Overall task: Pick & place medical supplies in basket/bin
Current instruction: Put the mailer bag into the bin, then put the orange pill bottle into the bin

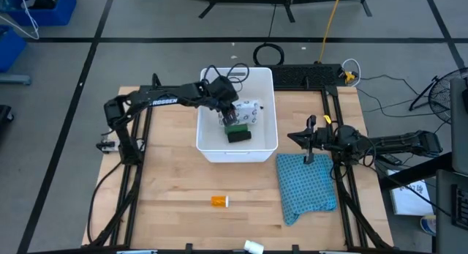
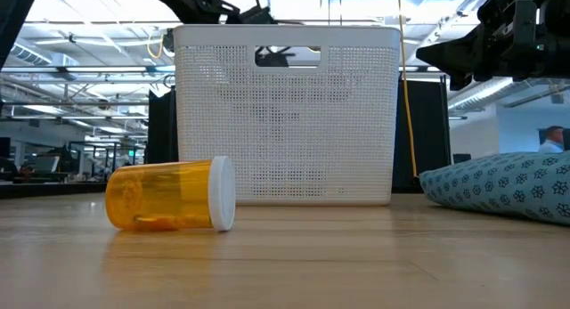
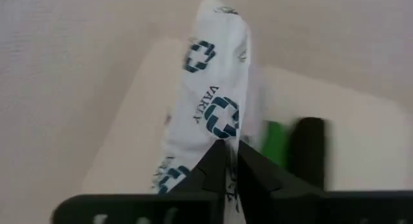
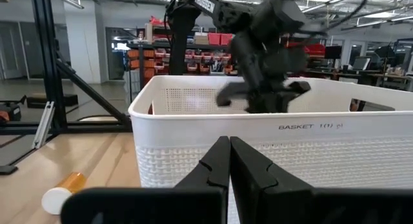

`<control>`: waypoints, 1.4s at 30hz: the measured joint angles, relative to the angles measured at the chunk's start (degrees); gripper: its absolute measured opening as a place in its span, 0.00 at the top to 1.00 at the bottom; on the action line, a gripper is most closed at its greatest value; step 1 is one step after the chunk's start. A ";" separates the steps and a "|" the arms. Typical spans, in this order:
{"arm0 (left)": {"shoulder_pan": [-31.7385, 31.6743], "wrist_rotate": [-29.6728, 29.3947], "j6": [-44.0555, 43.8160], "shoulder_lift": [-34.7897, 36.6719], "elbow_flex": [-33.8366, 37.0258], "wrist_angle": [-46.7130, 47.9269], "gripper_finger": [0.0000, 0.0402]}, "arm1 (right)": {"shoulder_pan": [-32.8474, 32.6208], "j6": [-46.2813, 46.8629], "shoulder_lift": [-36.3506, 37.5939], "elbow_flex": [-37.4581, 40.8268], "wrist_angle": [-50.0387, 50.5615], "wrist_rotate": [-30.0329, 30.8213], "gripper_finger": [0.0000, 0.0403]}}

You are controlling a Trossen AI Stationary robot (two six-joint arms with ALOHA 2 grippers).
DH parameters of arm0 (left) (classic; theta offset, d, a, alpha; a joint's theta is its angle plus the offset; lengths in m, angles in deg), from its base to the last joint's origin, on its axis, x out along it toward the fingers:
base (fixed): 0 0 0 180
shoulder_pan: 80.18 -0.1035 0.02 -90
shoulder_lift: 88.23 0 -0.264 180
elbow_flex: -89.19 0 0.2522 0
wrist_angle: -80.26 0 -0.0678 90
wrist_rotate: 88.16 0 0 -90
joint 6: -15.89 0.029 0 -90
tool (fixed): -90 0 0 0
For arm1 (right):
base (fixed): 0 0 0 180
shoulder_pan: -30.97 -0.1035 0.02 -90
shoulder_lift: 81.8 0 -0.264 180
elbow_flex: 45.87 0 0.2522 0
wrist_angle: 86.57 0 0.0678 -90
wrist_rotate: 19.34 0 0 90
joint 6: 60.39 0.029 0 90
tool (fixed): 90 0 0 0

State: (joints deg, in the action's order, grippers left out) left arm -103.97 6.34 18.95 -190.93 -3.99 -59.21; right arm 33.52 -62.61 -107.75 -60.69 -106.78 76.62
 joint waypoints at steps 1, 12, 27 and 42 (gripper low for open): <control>0.31 0.62 -0.01 0.66 0.00 0.28 0.89 | 0.00 0.00 0.00 0.00 0.00 0.00 1.00; 2.25 -3.63 1.87 9.84 0.02 0.41 0.46 | 0.00 0.04 0.00 0.00 -1.32 0.00 1.00; 25.57 -9.41 12.36 36.04 1.88 20.09 0.72 | -0.02 -0.28 0.00 0.00 -1.39 0.00 1.00; 30.79 -8.02 -1.66 70.94 47.10 -6.83 0.99 | -0.02 2.46 -0.04 0.00 -2.66 -0.11 1.00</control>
State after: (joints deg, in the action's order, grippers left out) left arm -73.18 -1.68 17.29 -119.99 43.11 -66.04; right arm 33.50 -60.15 -107.80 -60.69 -109.45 76.51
